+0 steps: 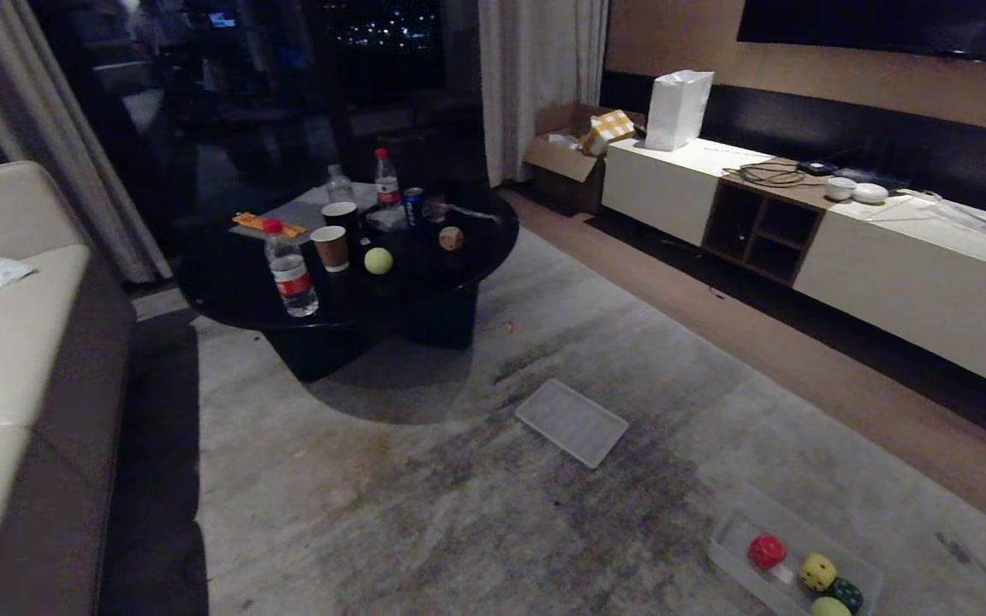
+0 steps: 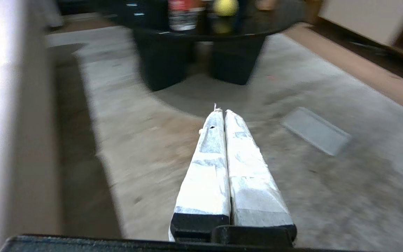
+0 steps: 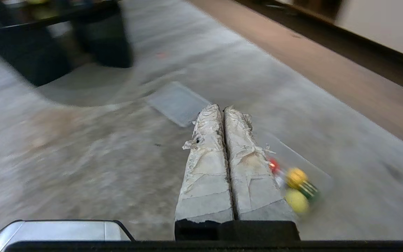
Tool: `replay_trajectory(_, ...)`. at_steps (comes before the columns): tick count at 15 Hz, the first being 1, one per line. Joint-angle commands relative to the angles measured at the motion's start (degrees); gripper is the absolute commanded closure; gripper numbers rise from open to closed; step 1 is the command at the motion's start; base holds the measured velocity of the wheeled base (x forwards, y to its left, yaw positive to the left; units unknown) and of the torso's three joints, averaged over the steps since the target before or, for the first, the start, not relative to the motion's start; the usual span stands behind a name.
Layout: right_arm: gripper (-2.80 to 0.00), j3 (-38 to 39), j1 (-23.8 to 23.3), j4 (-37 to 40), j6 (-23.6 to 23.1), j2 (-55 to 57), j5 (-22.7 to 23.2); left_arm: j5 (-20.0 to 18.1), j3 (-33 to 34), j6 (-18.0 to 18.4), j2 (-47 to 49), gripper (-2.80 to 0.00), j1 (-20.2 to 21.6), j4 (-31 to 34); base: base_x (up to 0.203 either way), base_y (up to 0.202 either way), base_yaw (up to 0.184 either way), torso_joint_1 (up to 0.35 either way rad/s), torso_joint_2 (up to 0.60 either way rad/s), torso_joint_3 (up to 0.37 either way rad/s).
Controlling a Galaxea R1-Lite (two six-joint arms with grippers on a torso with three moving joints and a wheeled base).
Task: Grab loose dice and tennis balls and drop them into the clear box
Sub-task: Pick up toys out of the box
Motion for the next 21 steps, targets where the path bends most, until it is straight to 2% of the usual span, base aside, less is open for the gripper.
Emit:
replay_trajectory(1, 0.0, 0.0, 0.01, 0.01, 0.0, 0.07, 0.0, 0.05, 0.09, -0.09, 0.09, 0.0, 0.0, -0.01, -0.001, -0.006, 0.171, -0.002, 0.01, 0.002)
replay_trajectory(12, 0.0, 0.0, 0.01, -0.05, 0.0, 0.07, 0.0, 0.14, 0.09, -0.26, 0.09, 0.0, 0.0, -0.1, -0.001, -0.007, 0.161, 0.003, 0.0, 0.002)
replay_trajectory(21, 0.0, 0.0, 0.01, -0.01, 0.18, 0.07, -0.09, 0.14, 0.09, -0.61, 0.09, 0.0, 0.0, -0.1, -0.001, 0.0, 0.009, 0.0, 0.0, 0.0)
